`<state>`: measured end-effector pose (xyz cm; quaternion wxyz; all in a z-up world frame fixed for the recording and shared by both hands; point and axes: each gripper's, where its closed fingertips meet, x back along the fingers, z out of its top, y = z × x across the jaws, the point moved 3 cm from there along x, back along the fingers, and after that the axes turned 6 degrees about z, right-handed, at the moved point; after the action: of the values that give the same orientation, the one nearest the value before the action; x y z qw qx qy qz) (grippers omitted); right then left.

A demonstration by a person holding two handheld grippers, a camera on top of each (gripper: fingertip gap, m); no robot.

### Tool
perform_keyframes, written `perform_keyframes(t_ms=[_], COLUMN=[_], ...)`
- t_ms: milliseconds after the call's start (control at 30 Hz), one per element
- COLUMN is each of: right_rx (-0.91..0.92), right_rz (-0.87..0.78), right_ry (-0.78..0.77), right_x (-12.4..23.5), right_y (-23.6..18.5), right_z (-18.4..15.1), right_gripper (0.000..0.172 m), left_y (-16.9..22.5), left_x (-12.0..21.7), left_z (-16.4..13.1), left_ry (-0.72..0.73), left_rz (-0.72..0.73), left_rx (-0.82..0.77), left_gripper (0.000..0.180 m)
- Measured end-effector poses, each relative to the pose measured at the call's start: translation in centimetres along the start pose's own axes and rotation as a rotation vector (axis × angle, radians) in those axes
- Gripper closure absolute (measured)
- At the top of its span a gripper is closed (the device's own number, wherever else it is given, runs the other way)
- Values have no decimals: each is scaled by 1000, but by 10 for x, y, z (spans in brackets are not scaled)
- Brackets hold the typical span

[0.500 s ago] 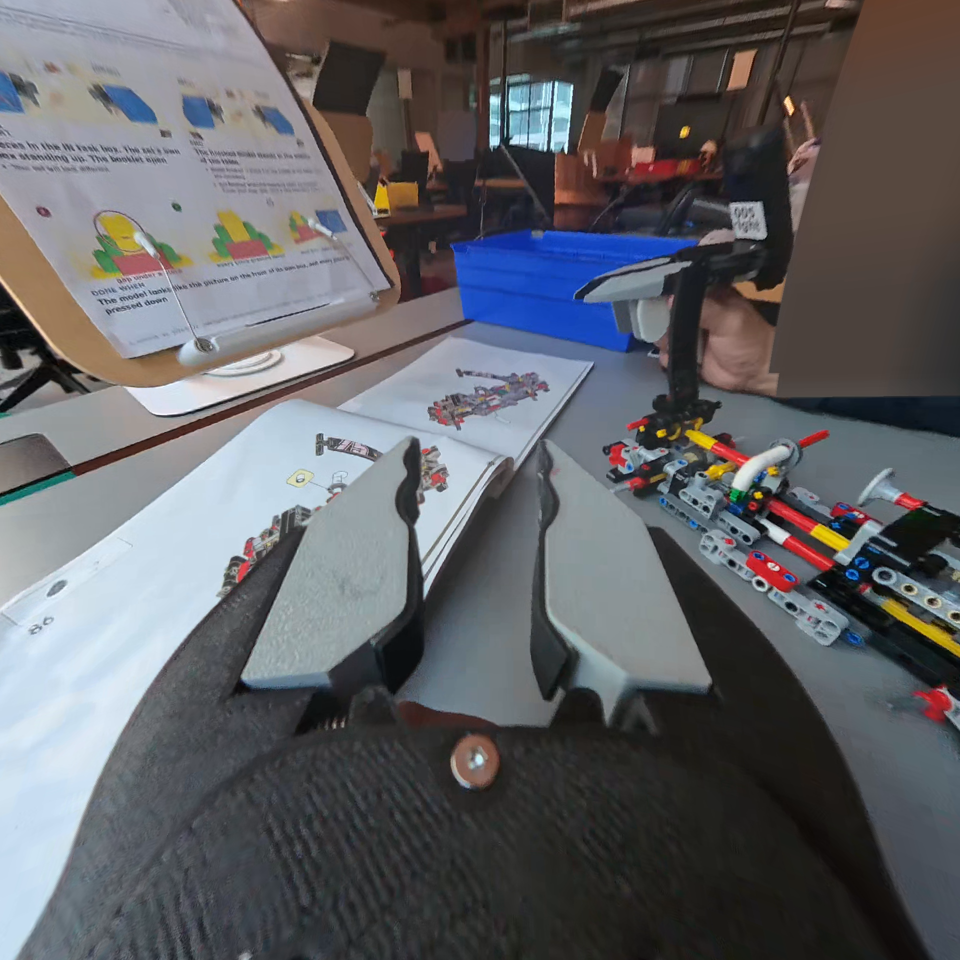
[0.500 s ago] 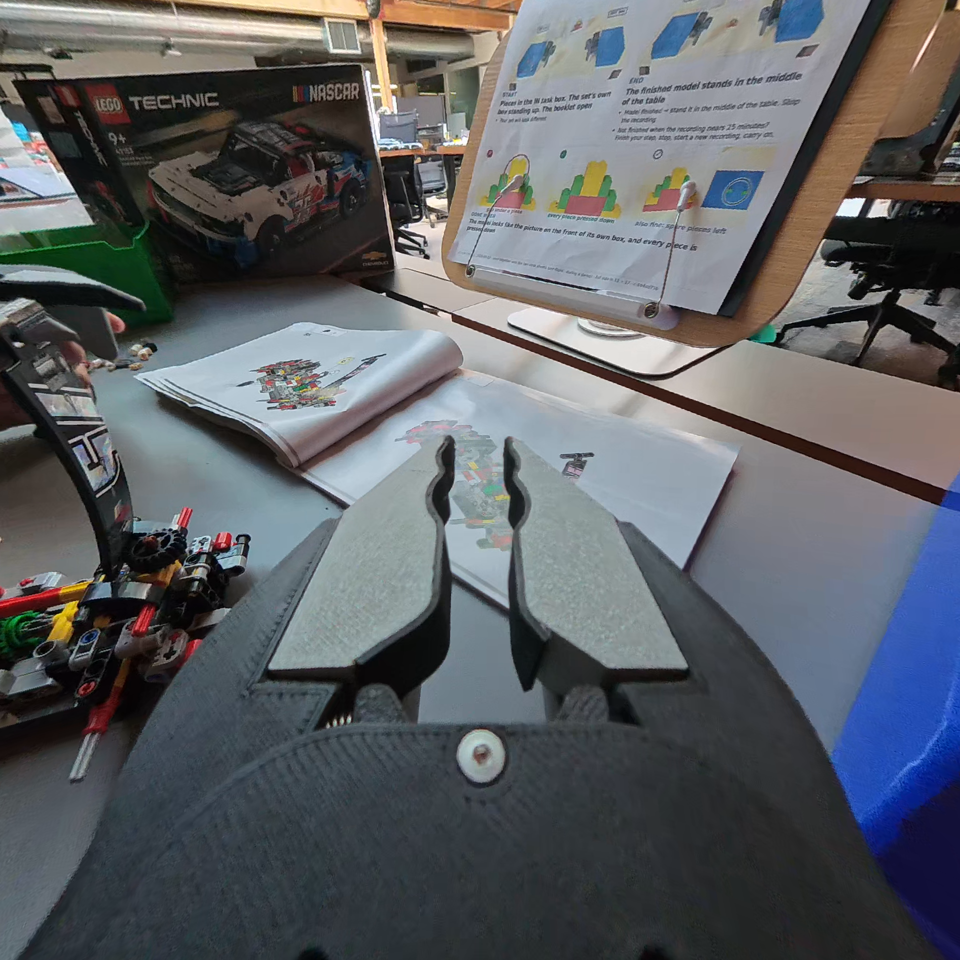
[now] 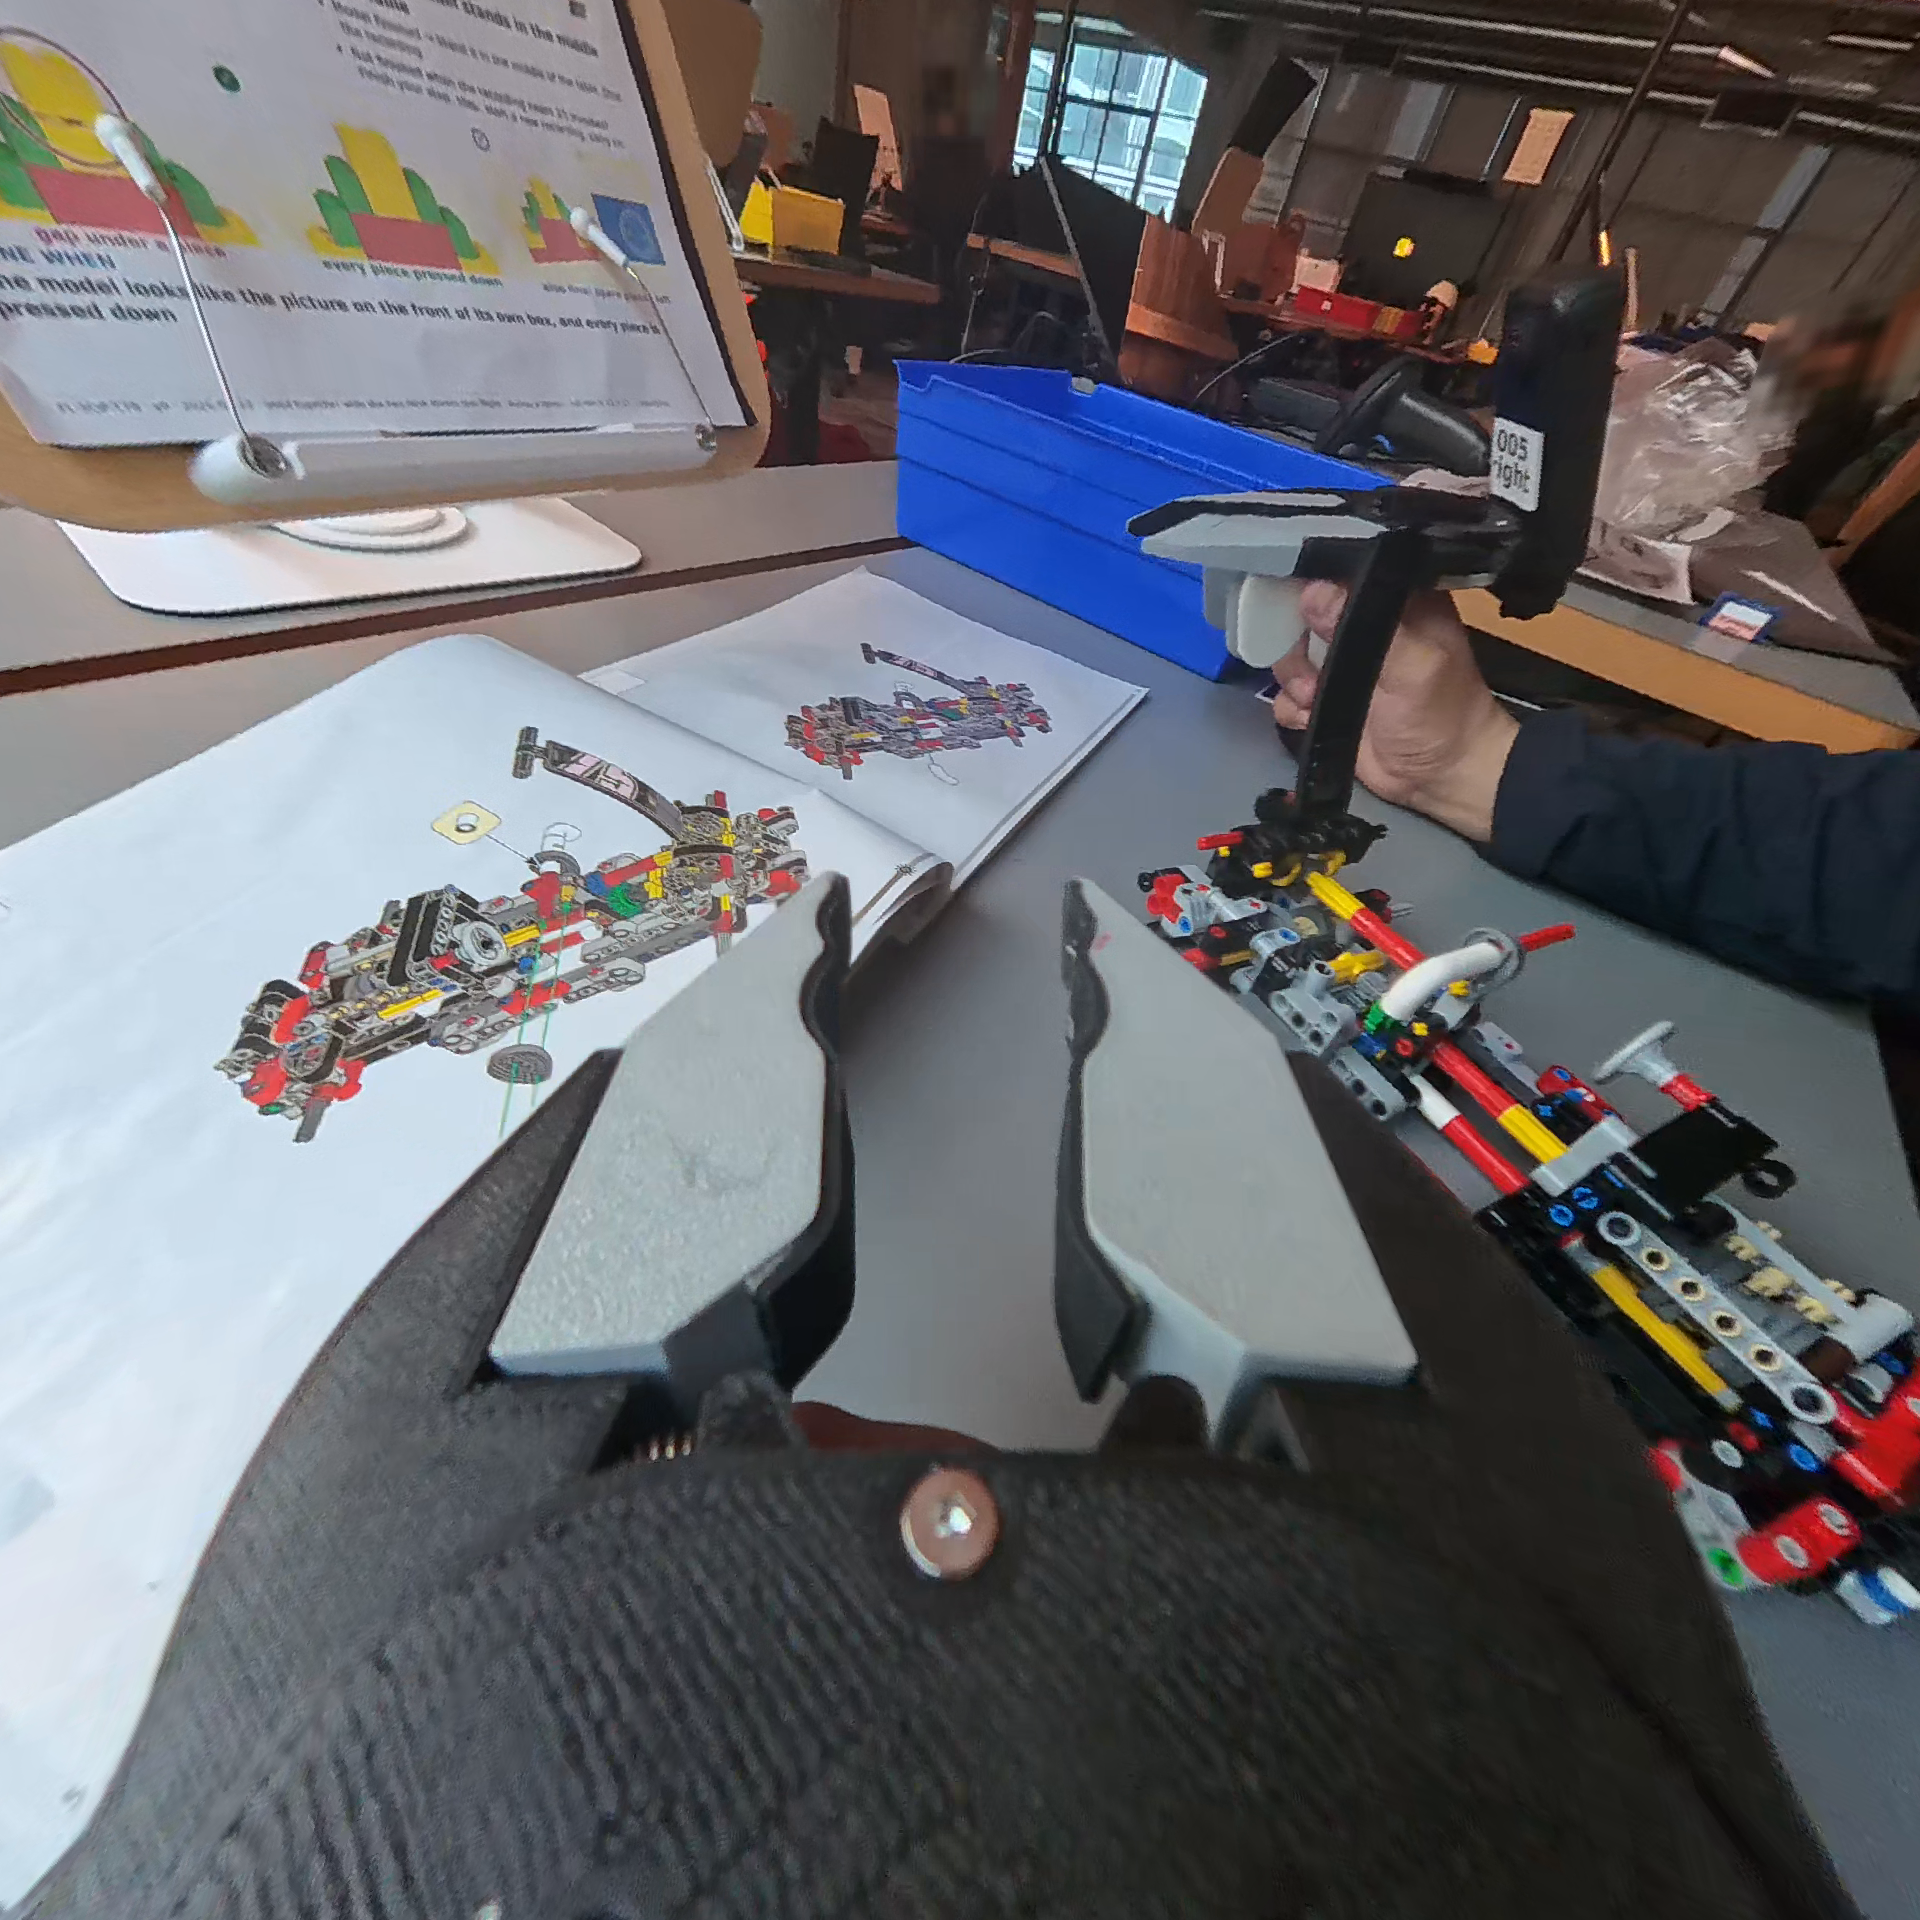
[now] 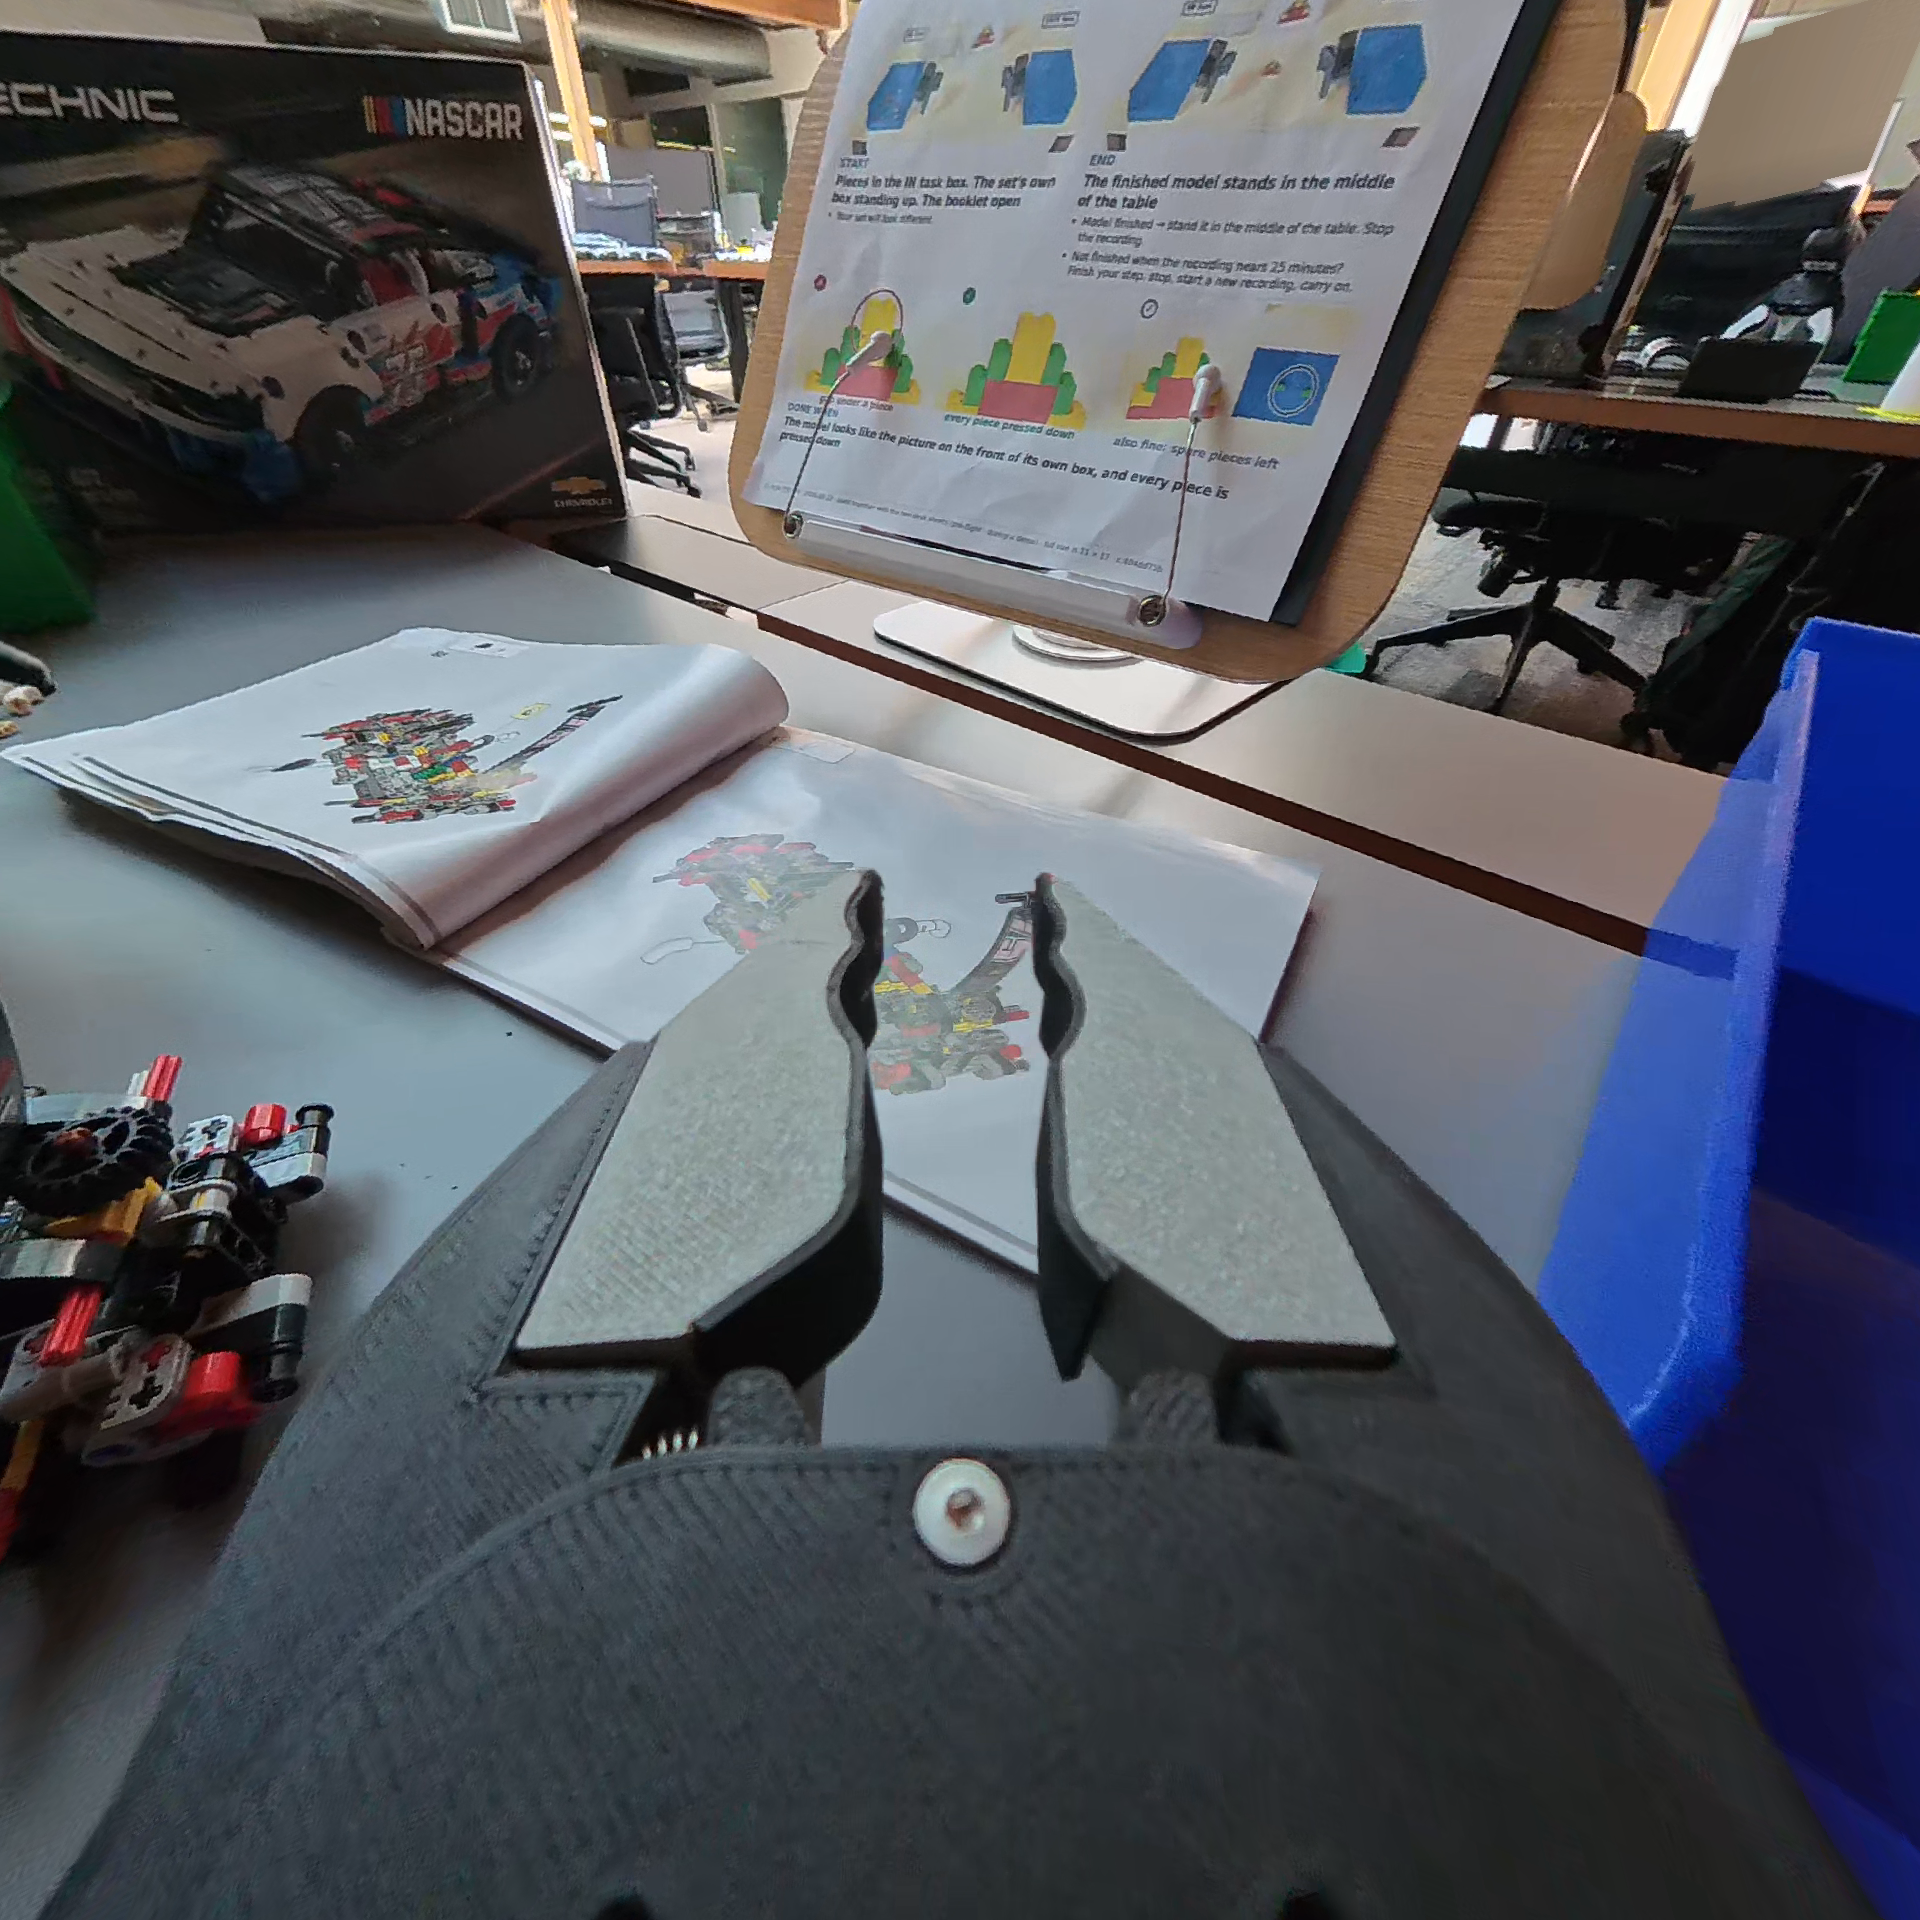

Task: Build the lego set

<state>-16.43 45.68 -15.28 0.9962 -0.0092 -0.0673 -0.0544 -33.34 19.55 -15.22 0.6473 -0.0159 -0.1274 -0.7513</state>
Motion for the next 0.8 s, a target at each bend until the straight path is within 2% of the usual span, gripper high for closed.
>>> perform_keyframes(t_ms=[267,367,467,567,633,700,800], right_rx=[12,9,-1,-9,-21,-42,-79], right_rz=[-10,-1,25,57,72,86,100], right_ry=[-7,0,10,17,22,34,54], right_x=[-2,-1,-1,-1,-1,0,1], right_y=[1,-1,-4,-8,-9,-9,-6], right_z=[0,1,2,2,3,4,5], right_gripper=[149,153,154,155,155,156,156], left_y=[-4,-22,-60,-107,-131,-141,-146], left_x=[-1,6,45,114,156,178,186], left_z=[-2,-10,-7,3,2,-10,-31], left_ry=[-30,-108,-207,-314,-377,-469,-604], left_rz=[-3,89,268,439,529,553,557], left_rx=[-29,-98,-167,-137,-111,-90,-90], left_gripper=[137,144,148,151,163,166,161])
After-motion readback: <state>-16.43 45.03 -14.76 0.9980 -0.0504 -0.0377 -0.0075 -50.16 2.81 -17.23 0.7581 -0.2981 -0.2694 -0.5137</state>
